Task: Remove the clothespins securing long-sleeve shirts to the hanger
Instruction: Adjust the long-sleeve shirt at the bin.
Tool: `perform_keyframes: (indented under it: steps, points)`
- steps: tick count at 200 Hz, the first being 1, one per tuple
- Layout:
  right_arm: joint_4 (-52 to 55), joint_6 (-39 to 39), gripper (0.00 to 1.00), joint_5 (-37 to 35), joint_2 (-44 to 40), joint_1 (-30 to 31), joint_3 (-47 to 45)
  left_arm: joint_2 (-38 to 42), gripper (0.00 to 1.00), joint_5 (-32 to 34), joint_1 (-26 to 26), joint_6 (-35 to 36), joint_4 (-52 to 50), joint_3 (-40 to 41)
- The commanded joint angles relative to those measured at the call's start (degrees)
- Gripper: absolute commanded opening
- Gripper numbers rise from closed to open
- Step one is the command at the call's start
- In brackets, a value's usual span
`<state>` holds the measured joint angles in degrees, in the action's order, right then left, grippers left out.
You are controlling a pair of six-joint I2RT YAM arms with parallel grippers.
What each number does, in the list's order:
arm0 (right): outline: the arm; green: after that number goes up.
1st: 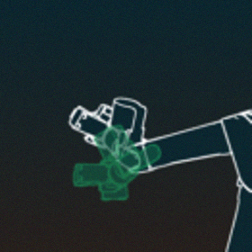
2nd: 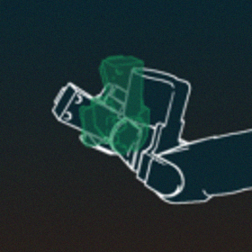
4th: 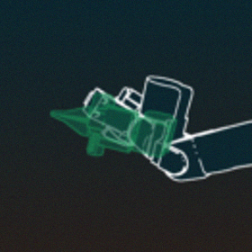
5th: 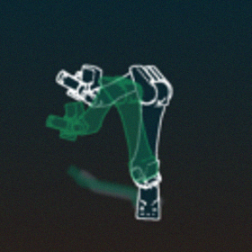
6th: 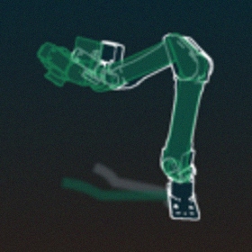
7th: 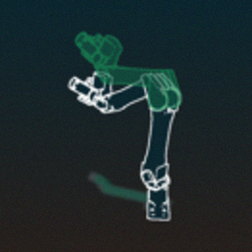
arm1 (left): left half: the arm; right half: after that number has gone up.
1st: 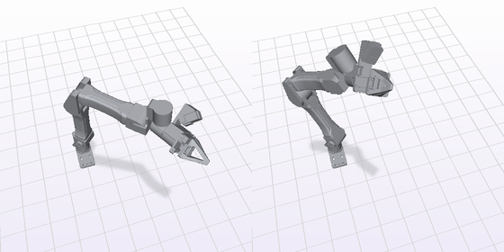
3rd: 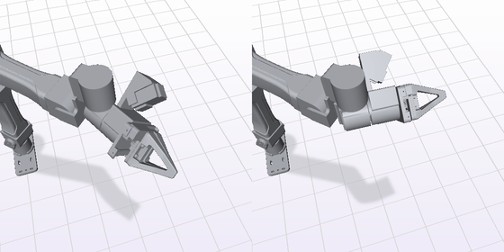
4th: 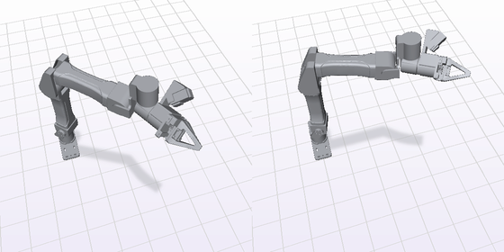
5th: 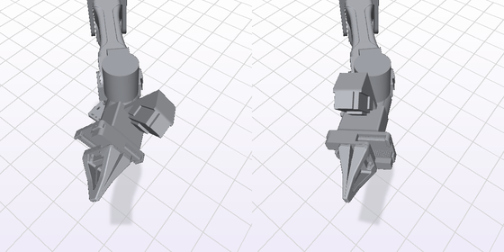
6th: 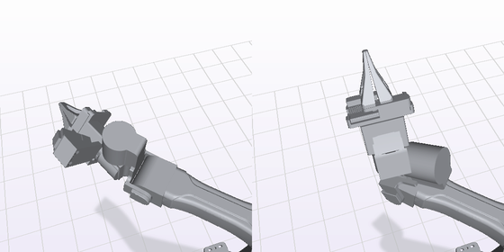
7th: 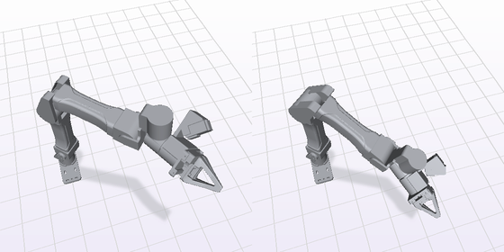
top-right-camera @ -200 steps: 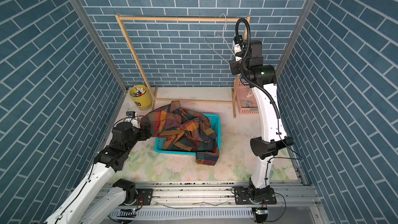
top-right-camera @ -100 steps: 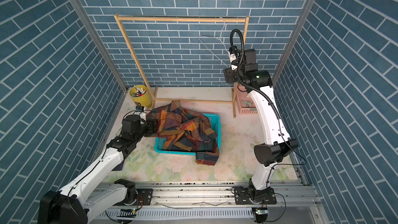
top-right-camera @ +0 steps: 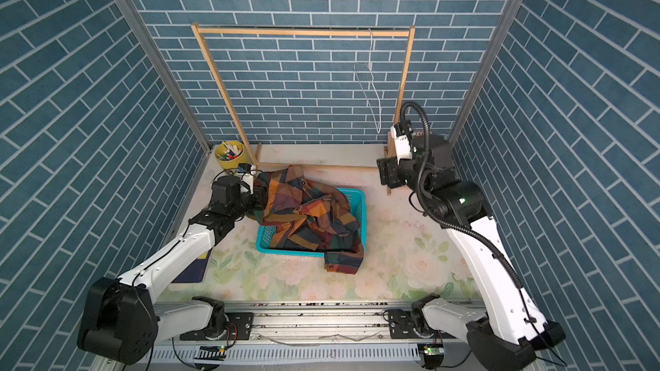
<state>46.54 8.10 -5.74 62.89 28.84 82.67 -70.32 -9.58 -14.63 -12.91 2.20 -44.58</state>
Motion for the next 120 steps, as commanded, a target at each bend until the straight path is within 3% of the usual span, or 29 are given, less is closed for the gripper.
perform_keyframes:
  steps: [1, 48, 92, 120]
  points:
    - [-0.83, 13.14, 0.77, 2.44, -6.87, 1.74, -11.91, 1.84, 0.00, -3.93, -1.12, -1.28, 2.07, -1.95]
    - [-2.90, 25.76, 0.75, 8.02, -18.06, 5.25, -29.50, 6.97, 0.00, -3.32, -10.18, -2.12, 2.90, -3.86]
    - [-9.29, 32.96, 0.76, 13.08, -25.44, 9.27, -42.77, -0.82, 0.00, -1.10, -20.87, -3.90, 6.93, -3.50]
    - [-13.54, 34.65, 0.76, 13.79, -27.19, 11.22, -49.04, -6.41, 0.00, -1.62, -22.75, -5.54, 10.35, -1.79]
